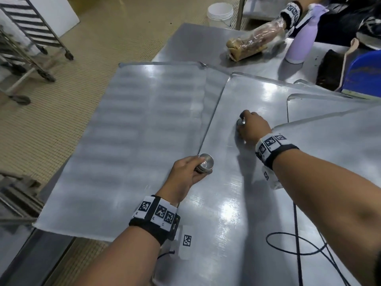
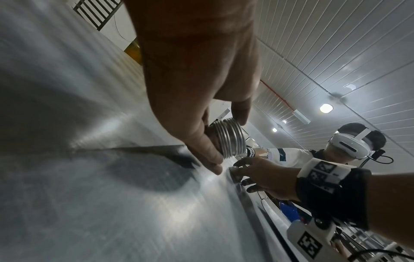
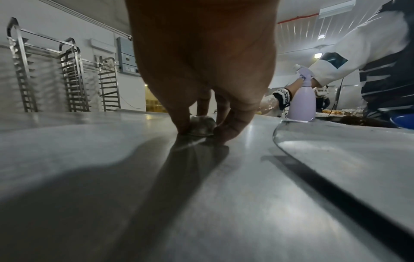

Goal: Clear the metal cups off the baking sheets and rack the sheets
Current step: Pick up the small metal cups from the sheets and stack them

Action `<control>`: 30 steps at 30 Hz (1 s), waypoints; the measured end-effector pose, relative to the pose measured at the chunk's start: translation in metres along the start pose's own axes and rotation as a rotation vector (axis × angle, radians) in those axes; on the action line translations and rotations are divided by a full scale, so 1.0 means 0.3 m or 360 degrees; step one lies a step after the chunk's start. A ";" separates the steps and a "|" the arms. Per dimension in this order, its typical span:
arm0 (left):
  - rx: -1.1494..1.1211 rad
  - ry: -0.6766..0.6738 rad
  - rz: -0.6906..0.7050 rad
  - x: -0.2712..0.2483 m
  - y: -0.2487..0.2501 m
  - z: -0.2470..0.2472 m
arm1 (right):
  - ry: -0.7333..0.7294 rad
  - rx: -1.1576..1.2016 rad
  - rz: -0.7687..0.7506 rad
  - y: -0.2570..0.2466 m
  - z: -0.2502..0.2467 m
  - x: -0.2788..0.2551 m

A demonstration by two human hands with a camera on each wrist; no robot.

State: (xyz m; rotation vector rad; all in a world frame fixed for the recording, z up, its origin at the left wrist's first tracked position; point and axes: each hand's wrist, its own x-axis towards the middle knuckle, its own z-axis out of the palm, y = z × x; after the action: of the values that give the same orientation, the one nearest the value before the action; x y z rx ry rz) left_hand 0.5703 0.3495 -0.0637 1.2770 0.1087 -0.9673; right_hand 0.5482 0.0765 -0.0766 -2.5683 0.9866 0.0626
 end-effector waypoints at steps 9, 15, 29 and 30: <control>0.0037 -0.0006 -0.0045 -0.005 -0.029 0.034 | 0.0245 0.0635 -0.0059 -0.028 0.076 -0.265; 0.0049 -0.0073 -0.0061 -0.046 -0.076 0.059 | 0.0186 0.0503 0.0001 0.002 0.102 -0.451; 0.0087 -0.0071 -0.0057 -0.122 -0.148 0.026 | -0.0119 0.0187 0.0016 0.075 0.067 -0.641; 0.0090 -0.0075 -0.0054 -0.124 -0.152 0.026 | -0.0101 0.0244 0.0012 0.076 0.057 -0.655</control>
State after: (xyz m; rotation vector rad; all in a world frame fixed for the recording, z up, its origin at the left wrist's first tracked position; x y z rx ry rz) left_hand 0.5137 0.3647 -0.0744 1.3066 0.0670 -1.0353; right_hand 0.3873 0.1920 -0.0652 -2.4090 0.9398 0.0672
